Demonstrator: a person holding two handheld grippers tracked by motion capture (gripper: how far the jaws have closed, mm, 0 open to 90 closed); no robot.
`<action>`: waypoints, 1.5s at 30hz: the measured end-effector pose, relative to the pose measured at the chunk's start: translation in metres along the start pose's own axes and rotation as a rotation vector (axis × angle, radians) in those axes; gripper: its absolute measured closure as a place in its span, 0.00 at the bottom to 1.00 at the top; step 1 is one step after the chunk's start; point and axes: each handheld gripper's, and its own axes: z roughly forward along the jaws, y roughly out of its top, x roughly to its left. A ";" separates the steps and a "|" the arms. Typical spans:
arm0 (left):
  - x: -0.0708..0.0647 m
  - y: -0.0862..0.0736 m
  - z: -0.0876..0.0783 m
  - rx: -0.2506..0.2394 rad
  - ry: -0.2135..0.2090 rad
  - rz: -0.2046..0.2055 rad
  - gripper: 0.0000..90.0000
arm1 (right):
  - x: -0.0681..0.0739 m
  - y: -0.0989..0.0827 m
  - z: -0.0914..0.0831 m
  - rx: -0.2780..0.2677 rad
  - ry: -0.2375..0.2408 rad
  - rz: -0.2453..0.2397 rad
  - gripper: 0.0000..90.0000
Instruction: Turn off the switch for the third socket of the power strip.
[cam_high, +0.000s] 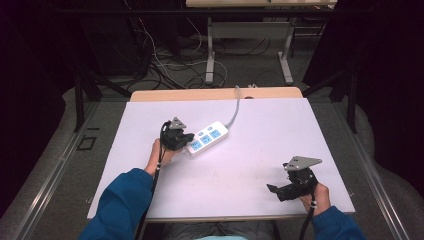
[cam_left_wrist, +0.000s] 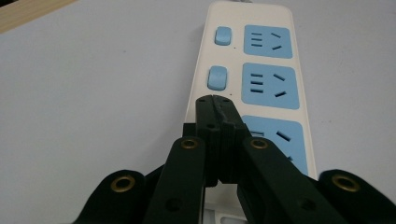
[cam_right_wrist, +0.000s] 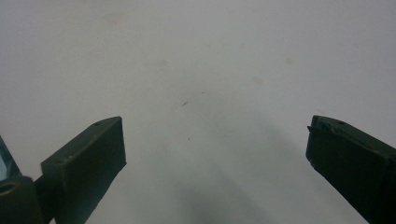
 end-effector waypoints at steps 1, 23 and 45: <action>0.000 0.000 0.000 0.001 0.001 -0.001 1.00 | 0.000 0.000 0.000 -0.002 0.000 -0.001 0.05; -0.001 -0.001 0.002 -0.014 0.013 -0.011 1.00 | 0.000 0.000 0.000 0.001 -0.004 0.005 0.05; -0.002 -0.001 0.002 -0.010 0.020 -0.005 1.00 | 0.000 0.000 -0.001 0.000 0.001 0.001 0.05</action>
